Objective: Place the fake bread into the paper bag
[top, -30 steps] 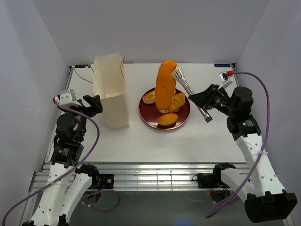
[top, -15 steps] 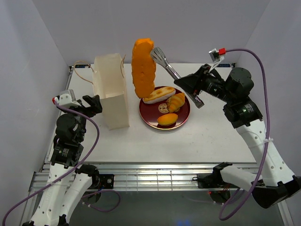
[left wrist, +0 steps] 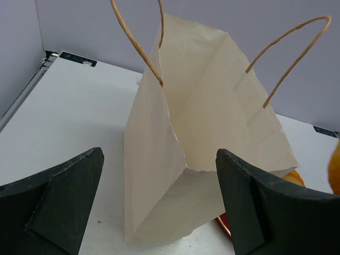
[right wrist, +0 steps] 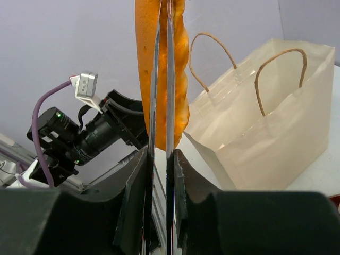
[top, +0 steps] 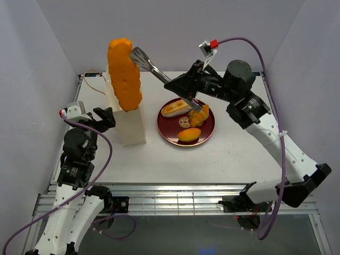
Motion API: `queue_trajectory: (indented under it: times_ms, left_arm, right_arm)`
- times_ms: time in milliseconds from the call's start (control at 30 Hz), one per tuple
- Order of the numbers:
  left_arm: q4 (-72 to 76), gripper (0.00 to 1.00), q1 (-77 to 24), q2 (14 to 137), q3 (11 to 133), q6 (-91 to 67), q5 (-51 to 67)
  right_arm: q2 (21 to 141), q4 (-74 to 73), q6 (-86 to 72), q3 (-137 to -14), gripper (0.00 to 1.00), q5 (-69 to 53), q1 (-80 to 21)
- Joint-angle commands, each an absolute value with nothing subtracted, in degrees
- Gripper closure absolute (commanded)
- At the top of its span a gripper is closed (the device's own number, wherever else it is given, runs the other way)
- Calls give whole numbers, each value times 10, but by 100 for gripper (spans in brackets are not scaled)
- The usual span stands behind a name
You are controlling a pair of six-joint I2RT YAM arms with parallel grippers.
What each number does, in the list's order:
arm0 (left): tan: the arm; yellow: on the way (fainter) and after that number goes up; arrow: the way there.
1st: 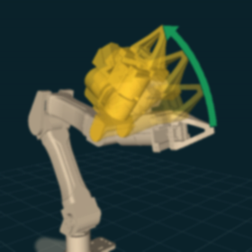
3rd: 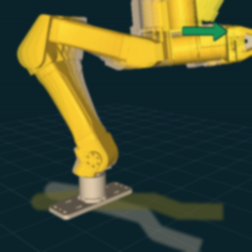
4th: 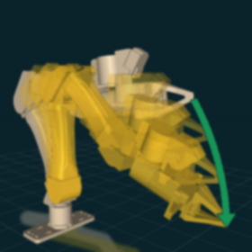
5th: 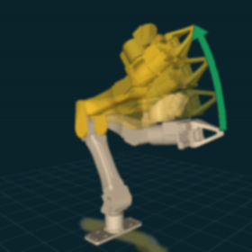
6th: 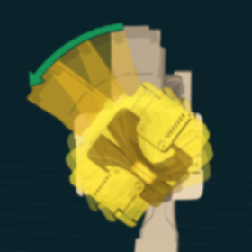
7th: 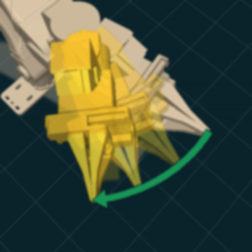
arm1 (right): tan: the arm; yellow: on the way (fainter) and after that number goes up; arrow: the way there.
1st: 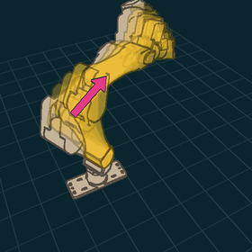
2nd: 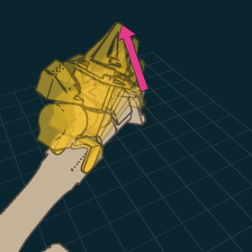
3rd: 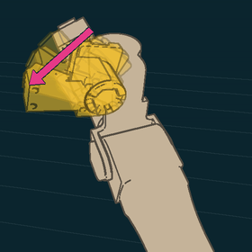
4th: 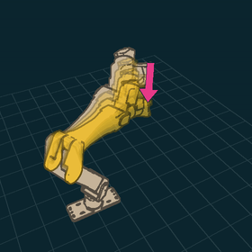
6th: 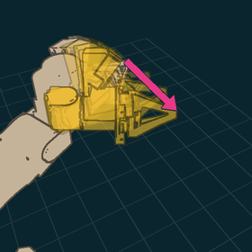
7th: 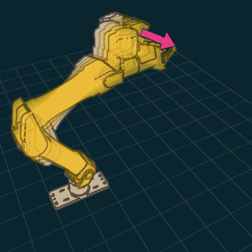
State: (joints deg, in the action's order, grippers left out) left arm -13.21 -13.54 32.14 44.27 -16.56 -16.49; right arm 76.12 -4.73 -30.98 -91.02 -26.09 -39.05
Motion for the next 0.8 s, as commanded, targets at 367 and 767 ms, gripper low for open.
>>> queue_trajectory:
  times_ms: [367, 767]
  left_arm:
    - [-122, 3, -146, 321, 437, -164, -165]
    - [-122, 3, -153, 319, 436, -163, -168]
  right_arm:
    - [881, 32, -294, -1040, 85, -241, -407]
    - [923, 25, -271, -1038, 82, -224, -407]
